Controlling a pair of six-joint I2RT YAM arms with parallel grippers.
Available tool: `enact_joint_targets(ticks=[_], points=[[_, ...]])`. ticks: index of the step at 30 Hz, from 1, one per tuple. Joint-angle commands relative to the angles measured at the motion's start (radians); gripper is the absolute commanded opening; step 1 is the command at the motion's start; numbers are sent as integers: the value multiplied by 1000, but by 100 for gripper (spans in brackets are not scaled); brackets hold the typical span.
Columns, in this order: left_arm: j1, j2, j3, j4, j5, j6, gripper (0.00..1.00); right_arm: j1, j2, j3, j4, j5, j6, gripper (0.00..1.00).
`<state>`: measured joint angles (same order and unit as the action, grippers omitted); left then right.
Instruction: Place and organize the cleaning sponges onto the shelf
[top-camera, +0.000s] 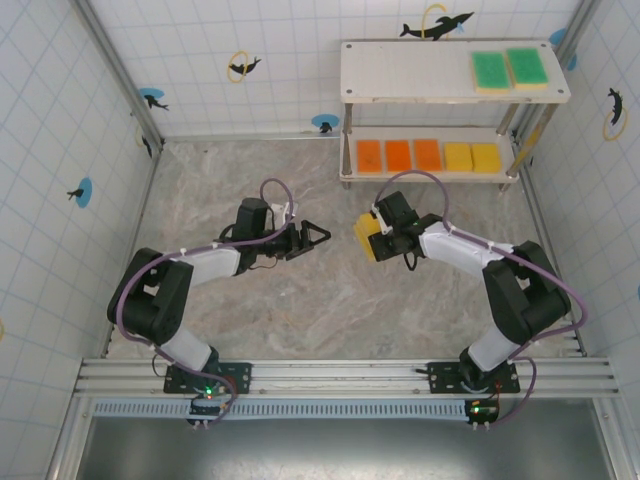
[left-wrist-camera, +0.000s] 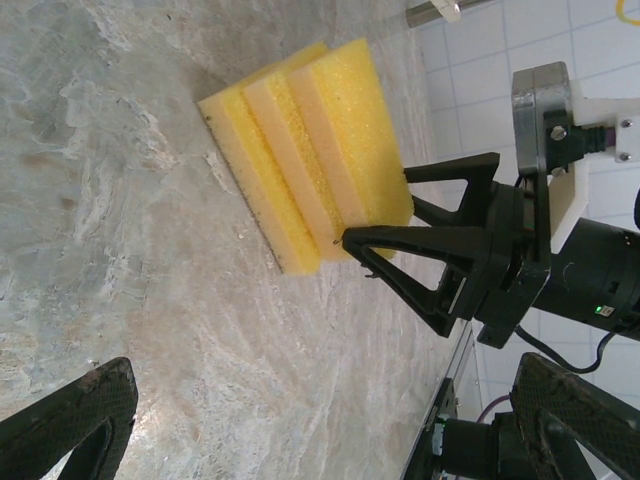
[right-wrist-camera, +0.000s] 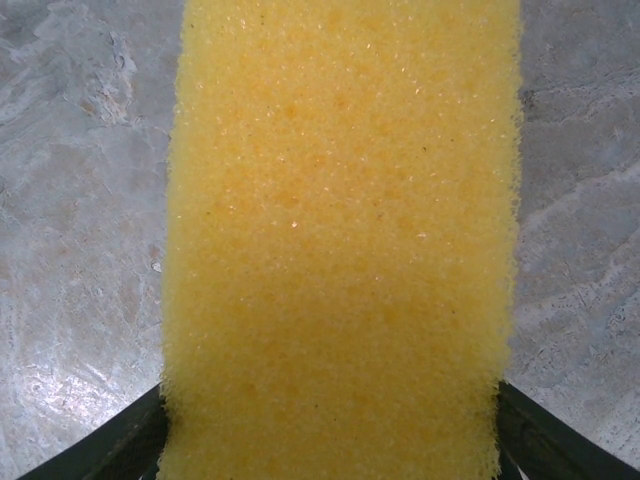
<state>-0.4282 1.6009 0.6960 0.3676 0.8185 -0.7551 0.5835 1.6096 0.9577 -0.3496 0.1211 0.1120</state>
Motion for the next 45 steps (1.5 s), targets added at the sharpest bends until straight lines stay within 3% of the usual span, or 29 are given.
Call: enact_joint_targets(ticks=[1,19,32,45], points=[[4,13,-12,7,-5,34,98,5,-43,33,-2,11,-2,66],[3,19,-7,7,-6,33,98,-26,-116,33,-23,-15,-2,65],[5,17,-15,10,-9,36,98,-57,-158,245,-205,-8,-42,65],[4,10,-9,-22,-19,59,98,-135,-180,519,-349,76,-112,64]])
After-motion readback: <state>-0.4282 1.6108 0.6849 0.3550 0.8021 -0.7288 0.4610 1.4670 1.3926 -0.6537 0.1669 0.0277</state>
